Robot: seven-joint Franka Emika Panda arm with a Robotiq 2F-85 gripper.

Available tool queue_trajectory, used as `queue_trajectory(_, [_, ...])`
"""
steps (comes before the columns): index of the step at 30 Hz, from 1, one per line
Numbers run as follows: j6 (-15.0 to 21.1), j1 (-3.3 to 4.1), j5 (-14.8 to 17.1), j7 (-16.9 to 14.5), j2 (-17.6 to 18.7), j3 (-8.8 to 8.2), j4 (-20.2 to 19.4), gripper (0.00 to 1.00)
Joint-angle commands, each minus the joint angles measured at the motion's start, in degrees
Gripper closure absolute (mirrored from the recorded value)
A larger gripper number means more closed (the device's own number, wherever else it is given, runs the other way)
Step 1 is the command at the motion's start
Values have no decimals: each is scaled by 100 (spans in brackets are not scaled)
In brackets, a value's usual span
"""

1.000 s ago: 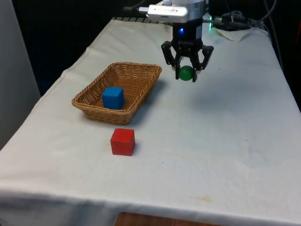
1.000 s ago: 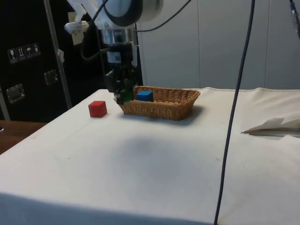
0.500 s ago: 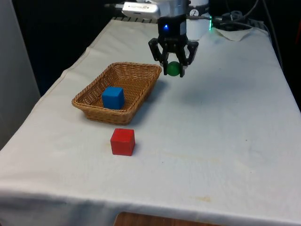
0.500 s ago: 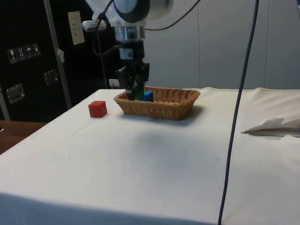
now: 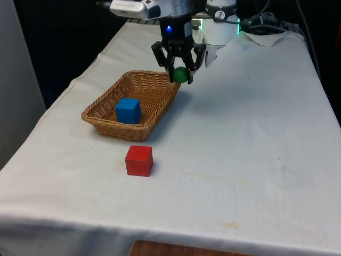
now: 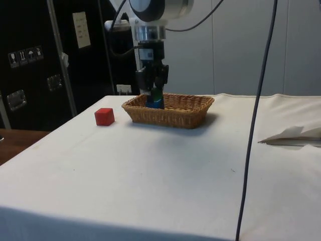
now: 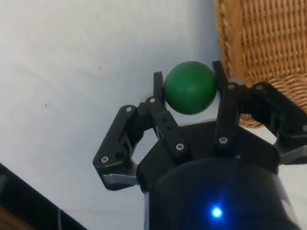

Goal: Place all non-red objects into the basket.

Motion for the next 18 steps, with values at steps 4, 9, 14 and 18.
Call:
queue_trajectory(4, [-6,-17,74,-178,0,-92,-29,100])
queue_trajectory(9, [17,-115,321,-665,11,-241,-97,100])
queue_trajectory(14, [23,-126,453,-928,80,-338,-103,100])
queue_trajectory(18, [46,-155,516,-1083,172,-378,-92,100])
